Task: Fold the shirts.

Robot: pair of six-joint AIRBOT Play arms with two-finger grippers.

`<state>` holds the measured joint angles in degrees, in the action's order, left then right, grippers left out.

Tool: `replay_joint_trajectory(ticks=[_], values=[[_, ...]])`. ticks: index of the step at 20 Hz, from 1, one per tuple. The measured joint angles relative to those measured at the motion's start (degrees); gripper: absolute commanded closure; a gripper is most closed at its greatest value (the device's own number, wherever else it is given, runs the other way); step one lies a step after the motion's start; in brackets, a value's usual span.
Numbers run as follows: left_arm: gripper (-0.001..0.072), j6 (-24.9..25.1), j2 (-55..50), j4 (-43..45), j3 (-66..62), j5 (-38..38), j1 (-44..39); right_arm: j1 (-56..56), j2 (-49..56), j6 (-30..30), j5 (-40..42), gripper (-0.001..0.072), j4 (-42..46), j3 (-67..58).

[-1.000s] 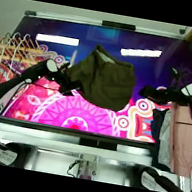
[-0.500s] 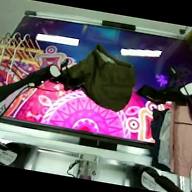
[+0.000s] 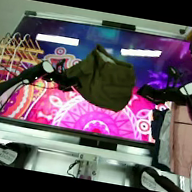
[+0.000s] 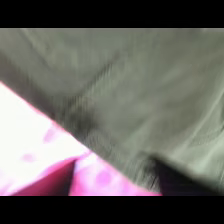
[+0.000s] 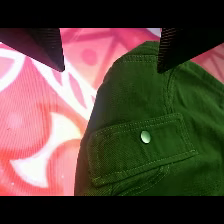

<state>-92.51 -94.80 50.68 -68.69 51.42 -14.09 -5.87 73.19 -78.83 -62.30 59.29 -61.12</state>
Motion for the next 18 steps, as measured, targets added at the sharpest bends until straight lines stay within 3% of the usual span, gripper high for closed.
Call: replay_joint_trajectory(ticks=[2, 3, 4, 10, 12, 18], values=[[0.0026, 1.2, 0.0, 0.3, 0.0, 2.8, 0.6, 0.0, 0.3, 0.0, -0.2, 0.0035, -0.1, 0.0], [0.0127, 1.2, 0.0, 0.2, 0.0, 3.0, 0.8, 0.0, 0.3, 0.0, -0.3, 0.0035, -0.2, 0.0], [0.0145, 1.2, -0.1, -0.4, 0.0, 2.5, 0.8, 0.0, 0.4, 0.0, -0.4, 0.0035, -0.2, 0.0], [0.0166, 0.8, -2.3, -7.6, 0.0, -3.9, -2.1, 0.0, 0.5, 0.0, -0.7, 0.0035, -0.3, 0.0], [0.03, 0.9, -3.0, -8.9, 0.0, -4.4, -2.3, 0.0, 0.5, -0.1, -0.8, 0.0035, -0.4, 0.0], [0.0302, 4.3, -3.2, -9.5, -0.1, -1.1, 0.3, 0.0, 0.5, -0.3, -0.9, 0.0035, -0.5, 0.0]])
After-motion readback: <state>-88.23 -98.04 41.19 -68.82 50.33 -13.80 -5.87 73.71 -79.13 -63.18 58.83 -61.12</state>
